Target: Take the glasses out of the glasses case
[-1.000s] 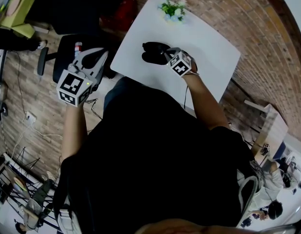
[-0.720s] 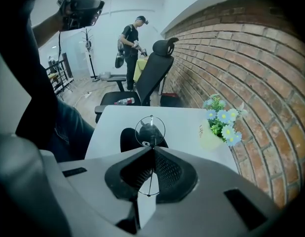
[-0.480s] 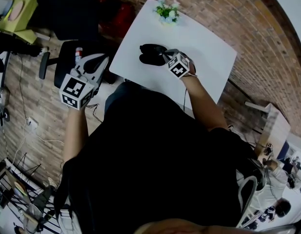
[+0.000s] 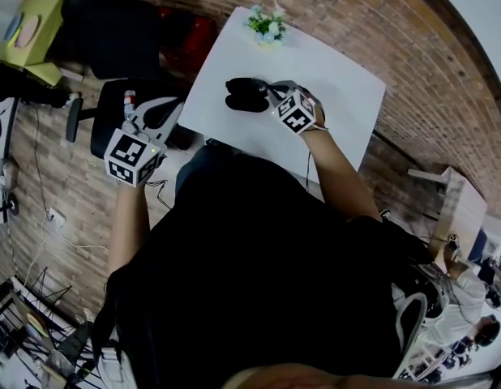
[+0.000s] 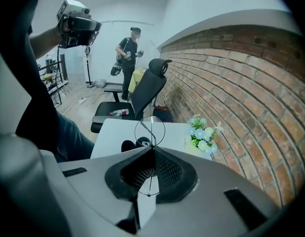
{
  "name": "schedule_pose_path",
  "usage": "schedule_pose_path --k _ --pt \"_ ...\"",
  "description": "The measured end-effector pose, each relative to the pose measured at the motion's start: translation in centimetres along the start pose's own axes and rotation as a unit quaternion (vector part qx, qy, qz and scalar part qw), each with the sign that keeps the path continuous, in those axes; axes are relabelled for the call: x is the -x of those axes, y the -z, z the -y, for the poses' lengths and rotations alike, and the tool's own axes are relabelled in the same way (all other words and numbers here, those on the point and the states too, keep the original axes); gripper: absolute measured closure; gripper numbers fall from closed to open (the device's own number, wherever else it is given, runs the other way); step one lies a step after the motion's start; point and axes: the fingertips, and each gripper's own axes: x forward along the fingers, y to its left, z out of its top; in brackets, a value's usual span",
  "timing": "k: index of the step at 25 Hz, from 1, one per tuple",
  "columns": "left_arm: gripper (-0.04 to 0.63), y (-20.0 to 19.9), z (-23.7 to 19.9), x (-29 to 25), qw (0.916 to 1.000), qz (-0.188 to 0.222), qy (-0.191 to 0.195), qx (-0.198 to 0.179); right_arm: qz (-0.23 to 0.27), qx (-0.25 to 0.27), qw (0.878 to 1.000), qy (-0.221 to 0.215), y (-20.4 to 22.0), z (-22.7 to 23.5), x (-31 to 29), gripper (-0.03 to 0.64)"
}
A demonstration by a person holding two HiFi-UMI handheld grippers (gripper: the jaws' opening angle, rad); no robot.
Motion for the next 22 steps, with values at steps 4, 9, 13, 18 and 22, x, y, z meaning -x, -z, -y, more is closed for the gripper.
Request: schedule_pose_path --k 4,9,13,18,22 --pt "0.584 -0.4 1.6 -0.3 0.9999 0.004 0.010 -0.007 0.018 0.003 1.000 0.012 -1.1 0.0 2.3 0.592" --pt "0.584 -0.6 2.8 -0.6 0.9998 0.006 0.017 -0.012 0.047 -0.005 0.998 0.034 -2.1 0.4 4.9 0.594" --pt "0.584 -0.9 3.5 -0.5 0.9997 0.008 0.020 -0.009 0.072 -0.026 0.996 0.049 -2.6 1.1 6.8 0.594" --pt "0.584 -1.0 4.6 -0.3 0.9996 0.008 0.024 -0.011 0.092 -0.043 0.993 0.057 -2.4 1.2 8.6 0.594" --pt "0.584 -0.9 5.1 0.2 0.9997 0.008 0.022 -0.007 0.107 -0.046 0.990 0.073 -2.7 1.4 10.1 0.594"
